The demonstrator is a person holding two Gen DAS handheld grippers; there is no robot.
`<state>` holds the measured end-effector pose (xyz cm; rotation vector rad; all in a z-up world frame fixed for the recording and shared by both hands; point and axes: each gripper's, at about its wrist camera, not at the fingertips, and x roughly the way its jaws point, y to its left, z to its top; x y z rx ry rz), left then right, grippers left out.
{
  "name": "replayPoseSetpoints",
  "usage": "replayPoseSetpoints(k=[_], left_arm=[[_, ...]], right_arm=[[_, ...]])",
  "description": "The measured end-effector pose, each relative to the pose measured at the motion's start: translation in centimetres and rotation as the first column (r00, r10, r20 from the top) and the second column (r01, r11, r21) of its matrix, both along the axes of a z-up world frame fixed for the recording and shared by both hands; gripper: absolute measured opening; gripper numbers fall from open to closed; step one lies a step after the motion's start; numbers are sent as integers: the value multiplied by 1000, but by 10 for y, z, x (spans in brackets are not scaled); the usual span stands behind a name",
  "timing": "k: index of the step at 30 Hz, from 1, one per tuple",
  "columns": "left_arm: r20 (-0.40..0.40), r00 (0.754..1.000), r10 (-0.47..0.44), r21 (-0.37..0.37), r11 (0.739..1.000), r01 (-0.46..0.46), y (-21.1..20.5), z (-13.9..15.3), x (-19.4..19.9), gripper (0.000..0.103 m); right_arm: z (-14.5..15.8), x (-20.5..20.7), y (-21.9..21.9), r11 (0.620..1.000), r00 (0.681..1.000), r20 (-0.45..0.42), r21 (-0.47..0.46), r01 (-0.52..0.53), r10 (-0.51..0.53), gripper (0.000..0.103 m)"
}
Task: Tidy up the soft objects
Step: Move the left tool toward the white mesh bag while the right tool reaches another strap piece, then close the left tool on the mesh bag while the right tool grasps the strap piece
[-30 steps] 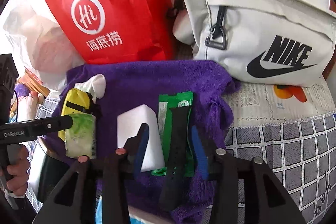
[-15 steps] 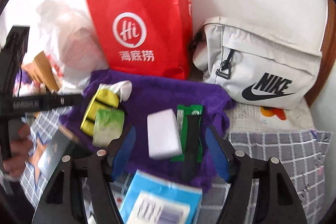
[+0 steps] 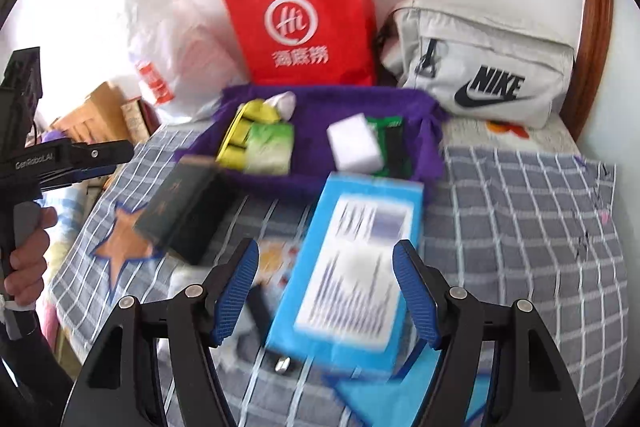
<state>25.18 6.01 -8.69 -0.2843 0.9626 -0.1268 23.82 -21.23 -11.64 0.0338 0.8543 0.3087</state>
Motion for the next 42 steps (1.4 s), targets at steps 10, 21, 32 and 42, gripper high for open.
replayPoseSetpoints(k=[10, 21, 32, 42], left_arm=[[-55, 998, 5, -12, 1000, -6, 2, -44, -55, 73], [-76, 997, -27, -22, 999, 26, 1, -71, -67, 73], [-110, 993, -30, -34, 999, 26, 6, -89, -64, 73], [-127, 992, -8, -39, 999, 3, 10, -93, -74, 73]], right_arm=[[-41, -70, 18, 998, 998, -15, 9, -55, 55, 39], [-94, -58, 32, 994, 993, -84, -69, -86, 80, 35], [-103, -56, 56, 981, 994, -25, -159, -111, 108, 21], [-100, -118, 24, 985, 991, -95, -134, -105, 93, 21]])
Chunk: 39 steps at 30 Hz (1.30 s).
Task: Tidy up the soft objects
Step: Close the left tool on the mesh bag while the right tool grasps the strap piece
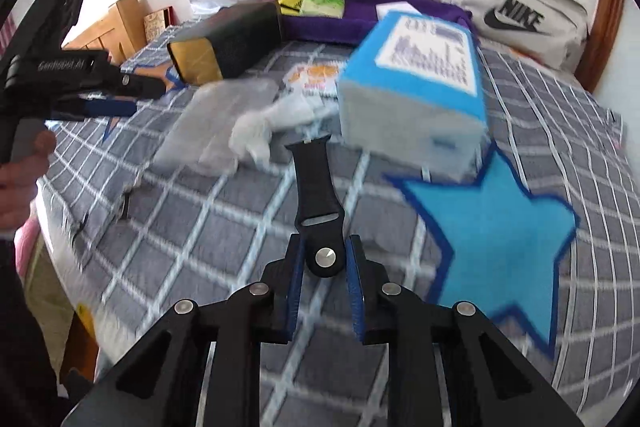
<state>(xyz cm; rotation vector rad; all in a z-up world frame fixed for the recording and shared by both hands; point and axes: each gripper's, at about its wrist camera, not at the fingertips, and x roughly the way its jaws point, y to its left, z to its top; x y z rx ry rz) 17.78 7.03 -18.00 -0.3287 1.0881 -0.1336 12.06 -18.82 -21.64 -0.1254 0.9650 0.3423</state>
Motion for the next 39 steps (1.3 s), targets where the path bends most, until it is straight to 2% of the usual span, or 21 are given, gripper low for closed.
replayPoseSetpoints(k=[4, 6, 8, 13, 17, 19, 20, 27, 31, 35, 37, 39], left_arm=[[-3, 1000, -5, -8, 1000, 5, -3, 1, -2, 73], [-3, 1000, -10, -6, 1000, 10, -6, 2, -3, 73], [-2, 1000, -19, 0, 1000, 19, -11, 4, -4, 73], [2, 999, -34, 28, 999, 34, -18, 4, -6, 74], [-11, 1000, -26, 28, 999, 26, -18, -1, -3, 74], [-18, 1000, -23, 24, 999, 24, -20, -4, 0, 74], [-22, 1000, -22, 24, 999, 22, -22, -6, 2, 74], [-34, 999, -16, 34, 999, 18, -38, -16, 15, 74], [-3, 999, -34, 133, 991, 34, -59, -19, 24, 74], [11, 998, -64, 289, 955, 58, -85, -26, 35, 74], [8, 998, -69, 314, 947, 62, -92, -27, 39, 79], [3, 998, -70, 299, 952, 66, -95, -28, 44, 87]], right_arm=[[-1, -25, -5, 1000, 999, -24, -3, -29, 28, 23], [1, -27, -5, 999, 999, 3, -13, -33, 33, 38], [2, -22, -4, 1000, 999, 32, -15, -20, 21, 45], [-3, 2, 6, 1000, 999, 33, 11, -27, 27, 45], [-4, 10, 18, 998, 996, 86, -47, -30, 34, 41], [-4, 12, 22, 998, 994, 102, -54, -31, 36, 31], [-4, 12, 22, 998, 994, 105, -53, -36, 42, 21], [-4, 7, 14, 999, 993, 108, -30, -44, 47, 20], [-3, 1, -2, 1000, 995, 100, -20, -17, 19, 20], [-3, -1, -17, 1000, 995, 98, -15, 17, -16, 20], [-3, -1, -24, 1000, 995, 98, -8, 29, -28, 20], [-3, -1, -27, 999, 995, 96, 0, 37, -36, 20]])
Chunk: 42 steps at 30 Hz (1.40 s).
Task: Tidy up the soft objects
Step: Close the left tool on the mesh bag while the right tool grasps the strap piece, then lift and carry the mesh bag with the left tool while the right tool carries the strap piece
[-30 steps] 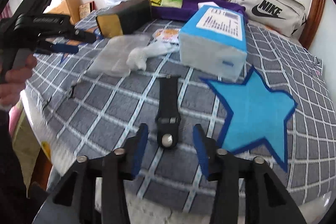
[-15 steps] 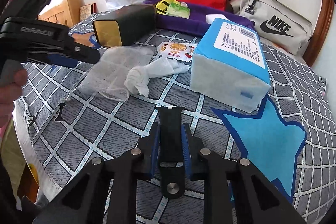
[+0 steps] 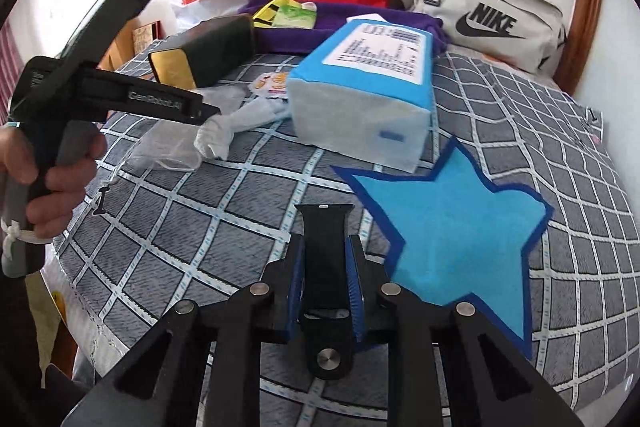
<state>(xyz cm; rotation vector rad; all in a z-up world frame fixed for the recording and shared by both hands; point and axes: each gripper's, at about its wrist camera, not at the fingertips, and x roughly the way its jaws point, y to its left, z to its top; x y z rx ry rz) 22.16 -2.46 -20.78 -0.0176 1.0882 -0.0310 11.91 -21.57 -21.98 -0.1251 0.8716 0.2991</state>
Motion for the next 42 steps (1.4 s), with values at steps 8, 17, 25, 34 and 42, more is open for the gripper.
replayPoseSetpoints(k=[8, 17, 25, 34, 42], left_arm=[[55, 998, -22, 70, 997, 18, -12, -4, -1, 90], [81, 996, -38, 57, 998, 34, -12, 4, -15, 33], [36, 999, -12, -51, 999, 14, 8, 8, -31, 9], [48, 998, 42, -73, 997, -38, 35, 25, -55, 9], [74, 993, 89, -128, 989, -79, 61, 50, -64, 9]], right_arm=[[-1, 0, -1, 1000, 1000, 7, 2, 0, 0, 21], [6, -4, -4, 999, 1000, 16, 30, 12, -12, 20], [24, -9, -8, 997, 999, 30, 73, 8, -11, 20], [34, -9, -22, 985, 999, -7, 164, 49, -49, 20], [52, -8, -21, 986, 998, 8, 158, 55, -56, 20]])
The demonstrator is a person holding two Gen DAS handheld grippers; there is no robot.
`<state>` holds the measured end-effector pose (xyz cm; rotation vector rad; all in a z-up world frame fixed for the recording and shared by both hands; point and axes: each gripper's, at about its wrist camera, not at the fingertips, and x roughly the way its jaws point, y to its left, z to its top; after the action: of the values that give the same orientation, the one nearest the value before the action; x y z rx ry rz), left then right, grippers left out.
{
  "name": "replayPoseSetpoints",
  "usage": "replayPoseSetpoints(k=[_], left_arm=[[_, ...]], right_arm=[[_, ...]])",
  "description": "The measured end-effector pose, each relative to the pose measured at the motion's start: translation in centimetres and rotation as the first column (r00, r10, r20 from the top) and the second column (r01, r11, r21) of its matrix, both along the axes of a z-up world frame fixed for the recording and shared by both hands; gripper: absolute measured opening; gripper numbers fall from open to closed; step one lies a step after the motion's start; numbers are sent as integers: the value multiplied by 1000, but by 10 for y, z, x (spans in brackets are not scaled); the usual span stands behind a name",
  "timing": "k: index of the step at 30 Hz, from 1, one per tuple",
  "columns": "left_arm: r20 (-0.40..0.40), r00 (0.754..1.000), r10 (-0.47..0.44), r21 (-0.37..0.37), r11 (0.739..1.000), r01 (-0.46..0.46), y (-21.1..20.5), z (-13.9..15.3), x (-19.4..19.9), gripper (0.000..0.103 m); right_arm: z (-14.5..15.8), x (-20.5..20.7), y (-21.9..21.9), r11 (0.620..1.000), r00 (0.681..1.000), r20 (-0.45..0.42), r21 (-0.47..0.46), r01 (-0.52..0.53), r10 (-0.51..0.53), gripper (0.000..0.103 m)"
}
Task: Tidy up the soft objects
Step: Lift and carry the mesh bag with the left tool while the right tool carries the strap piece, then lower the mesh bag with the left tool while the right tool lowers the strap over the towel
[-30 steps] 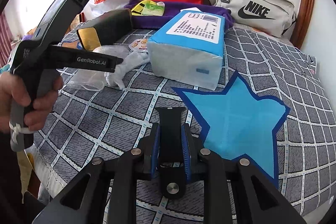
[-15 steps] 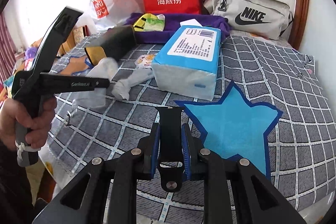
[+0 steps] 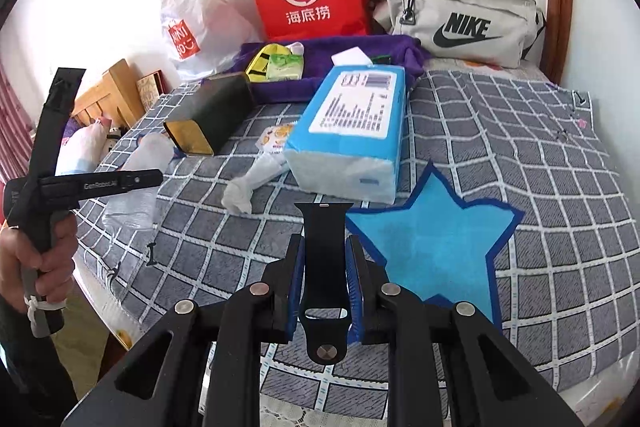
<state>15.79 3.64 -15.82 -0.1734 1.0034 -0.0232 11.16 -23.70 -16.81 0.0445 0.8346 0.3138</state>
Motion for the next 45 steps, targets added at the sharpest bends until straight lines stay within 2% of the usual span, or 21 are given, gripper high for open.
replayPoseSetpoints(k=[13, 26, 37, 45], left_arm=[[64, 998, 24, -35, 999, -22, 15, 46, 5, 9], [107, 994, 17, -40, 999, -13, 11, 80, 36, 9], [122, 992, 23, -61, 998, -16, 9, 95, 66, 9], [115, 993, 10, -64, 998, -3, 5, 95, 91, 9]], right_arm=[[48, 18, 14, 999, 995, 90, -27, -33, 35, 20], [80, 52, 22, 998, 987, 149, -36, -48, 53, 20], [94, 89, 21, 999, 985, 167, -22, -26, 29, 20], [101, 117, 18, 1000, 984, 179, -16, -8, 10, 20]])
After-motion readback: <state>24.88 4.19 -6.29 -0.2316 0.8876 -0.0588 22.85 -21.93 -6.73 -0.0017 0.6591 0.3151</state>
